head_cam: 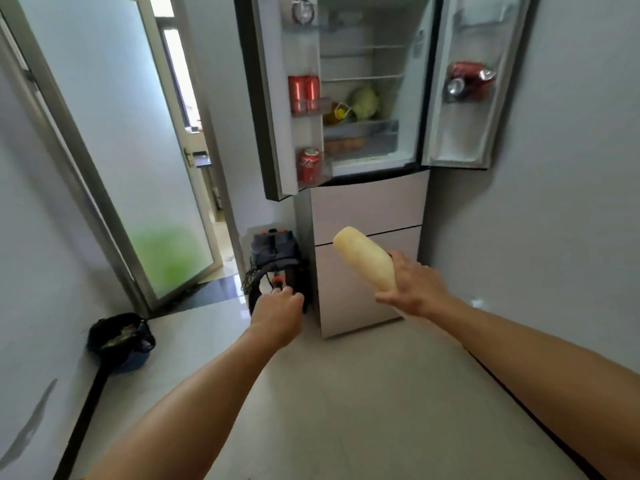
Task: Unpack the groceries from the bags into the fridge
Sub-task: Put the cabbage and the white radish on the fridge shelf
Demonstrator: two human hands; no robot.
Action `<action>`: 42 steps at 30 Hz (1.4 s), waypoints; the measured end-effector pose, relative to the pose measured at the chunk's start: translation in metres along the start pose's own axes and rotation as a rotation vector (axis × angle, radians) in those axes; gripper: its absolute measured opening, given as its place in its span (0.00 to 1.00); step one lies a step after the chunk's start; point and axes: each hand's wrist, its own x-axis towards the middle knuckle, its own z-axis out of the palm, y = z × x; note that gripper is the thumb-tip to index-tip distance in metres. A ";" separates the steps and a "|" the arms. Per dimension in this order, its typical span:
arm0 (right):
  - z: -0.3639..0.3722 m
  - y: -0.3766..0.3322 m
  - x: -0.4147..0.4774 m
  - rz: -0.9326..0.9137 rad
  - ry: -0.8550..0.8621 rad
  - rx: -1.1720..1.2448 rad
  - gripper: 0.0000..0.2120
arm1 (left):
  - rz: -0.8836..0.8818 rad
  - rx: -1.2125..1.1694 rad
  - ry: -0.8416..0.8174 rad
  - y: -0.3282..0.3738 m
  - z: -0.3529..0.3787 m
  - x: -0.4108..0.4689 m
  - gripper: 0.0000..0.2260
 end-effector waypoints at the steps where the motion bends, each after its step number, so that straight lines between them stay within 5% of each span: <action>1: 0.001 0.018 0.018 0.018 0.010 0.005 0.40 | 0.029 -0.001 0.009 0.008 0.003 0.027 0.10; 16: -0.025 0.210 0.341 0.116 0.056 0.022 0.40 | 0.063 0.037 0.028 0.080 0.002 0.392 0.08; 32: -0.083 0.238 0.689 -0.022 0.257 -0.018 0.37 | -0.004 0.027 0.225 0.018 -0.015 0.764 0.11; 42: -0.155 0.227 0.885 -0.171 0.355 -0.081 0.36 | -0.097 0.053 0.346 -0.017 -0.057 0.917 0.20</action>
